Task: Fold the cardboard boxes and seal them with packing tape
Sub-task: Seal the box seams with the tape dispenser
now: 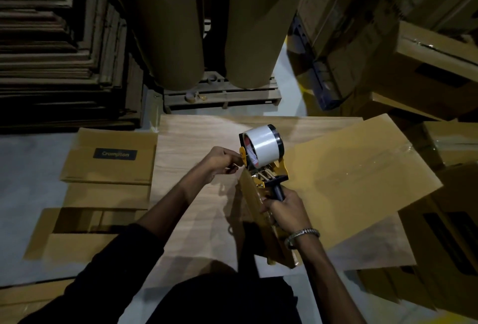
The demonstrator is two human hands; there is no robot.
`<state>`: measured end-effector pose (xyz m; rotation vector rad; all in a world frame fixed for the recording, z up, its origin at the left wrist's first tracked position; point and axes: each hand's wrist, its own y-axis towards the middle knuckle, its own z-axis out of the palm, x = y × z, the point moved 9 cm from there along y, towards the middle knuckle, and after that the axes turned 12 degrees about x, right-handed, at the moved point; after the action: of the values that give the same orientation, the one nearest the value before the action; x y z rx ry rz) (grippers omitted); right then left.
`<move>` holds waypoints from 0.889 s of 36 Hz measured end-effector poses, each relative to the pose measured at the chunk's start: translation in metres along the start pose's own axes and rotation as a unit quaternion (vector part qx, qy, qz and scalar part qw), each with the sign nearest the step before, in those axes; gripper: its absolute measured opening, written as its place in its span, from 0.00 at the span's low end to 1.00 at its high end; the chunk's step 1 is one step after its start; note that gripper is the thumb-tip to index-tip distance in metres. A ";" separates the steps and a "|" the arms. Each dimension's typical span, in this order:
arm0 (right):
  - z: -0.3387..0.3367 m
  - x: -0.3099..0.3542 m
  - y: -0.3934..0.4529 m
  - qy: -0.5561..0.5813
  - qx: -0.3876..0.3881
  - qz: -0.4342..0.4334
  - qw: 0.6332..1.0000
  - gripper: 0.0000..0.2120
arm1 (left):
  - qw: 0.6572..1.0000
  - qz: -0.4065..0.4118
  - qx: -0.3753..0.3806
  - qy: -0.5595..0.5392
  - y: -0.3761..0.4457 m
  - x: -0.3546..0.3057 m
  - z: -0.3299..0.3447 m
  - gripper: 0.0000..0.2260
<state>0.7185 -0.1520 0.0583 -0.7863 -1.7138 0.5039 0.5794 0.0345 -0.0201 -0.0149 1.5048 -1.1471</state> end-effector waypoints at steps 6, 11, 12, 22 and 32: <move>0.002 -0.004 0.000 0.020 -0.006 -0.014 1.000 0.03 | 0.999 -0.001 -0.005 -0.038 0.002 0.037 0.009 0.10; 0.003 -0.003 0.001 0.035 0.017 -0.020 0.999 0.05 | 0.989 0.128 -0.071 0.027 -0.003 0.029 0.003 0.07; 0.003 -0.004 0.002 0.037 0.019 -0.018 0.999 0.05 | 0.983 0.160 -0.076 0.049 -0.006 0.023 0.002 0.10; 0.002 -0.009 0.011 0.053 0.041 -0.012 0.998 0.10 | 0.976 0.213 0.023 0.039 -0.011 0.015 0.017 0.08; 0.007 -0.004 0.012 0.027 0.057 -0.034 0.997 0.04 | 0.979 0.199 0.030 0.043 0.003 0.022 0.010 0.10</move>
<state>0.7156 -0.1461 0.0450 -0.6529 -1.6414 0.5242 0.5815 0.0167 -0.0368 0.3671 1.4648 -0.8765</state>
